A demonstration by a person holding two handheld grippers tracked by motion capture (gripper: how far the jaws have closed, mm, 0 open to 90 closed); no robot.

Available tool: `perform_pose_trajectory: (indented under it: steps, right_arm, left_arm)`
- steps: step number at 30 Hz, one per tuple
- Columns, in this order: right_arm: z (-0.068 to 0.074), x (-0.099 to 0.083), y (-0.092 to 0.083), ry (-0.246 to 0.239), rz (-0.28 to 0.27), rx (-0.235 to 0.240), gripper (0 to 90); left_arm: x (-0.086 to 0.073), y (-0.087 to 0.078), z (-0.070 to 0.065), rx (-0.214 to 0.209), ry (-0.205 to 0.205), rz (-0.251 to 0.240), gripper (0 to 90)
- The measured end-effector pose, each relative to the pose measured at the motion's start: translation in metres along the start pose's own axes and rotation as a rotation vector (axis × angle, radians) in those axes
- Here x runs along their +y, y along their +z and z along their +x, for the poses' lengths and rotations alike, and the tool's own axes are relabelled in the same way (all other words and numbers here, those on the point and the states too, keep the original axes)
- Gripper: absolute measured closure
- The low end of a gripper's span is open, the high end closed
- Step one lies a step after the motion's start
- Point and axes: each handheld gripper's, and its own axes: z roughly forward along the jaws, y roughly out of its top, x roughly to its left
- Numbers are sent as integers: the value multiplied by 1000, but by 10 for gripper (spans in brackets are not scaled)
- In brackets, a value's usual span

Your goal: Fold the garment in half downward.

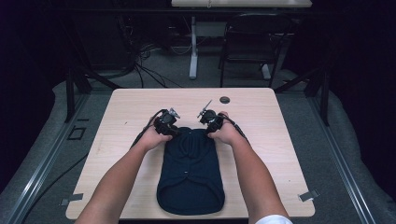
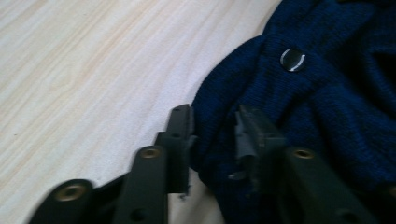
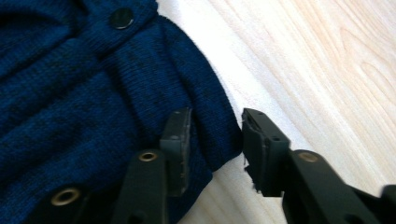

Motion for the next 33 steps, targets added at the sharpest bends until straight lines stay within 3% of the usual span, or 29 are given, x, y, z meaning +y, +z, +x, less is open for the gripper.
perform_pose_trajectory:
  steps: [6, 13, 17, 24, 32, 33]
  right_arm:
    - [7, 1, -1, -33, 7, 1, 765]
    - [10, 2, -4, -73, 24, -11, 796]
    - [12, 2, -10, -93, 5, -16, 803]
    - [10, 4, -26, -96, -55, -19, 811]
    - [5, 15, -55, -132, -101, -73, 817]
    - [3, 19, -63, -139, -117, -96, 819]
  left_arm:
    - [0, 0, -3, 33, 12, 6, 774]
    - [2, -1, -3, 37, 18, 14, 805]
    - [3, -7, -4, 45, 46, 29, 810]
    - [13, -26, -1, 63, 57, -11, 814]
    - [33, -55, 3, 128, 87, -71, 817]
    - [35, -58, 3, 136, 89, -85, 818]
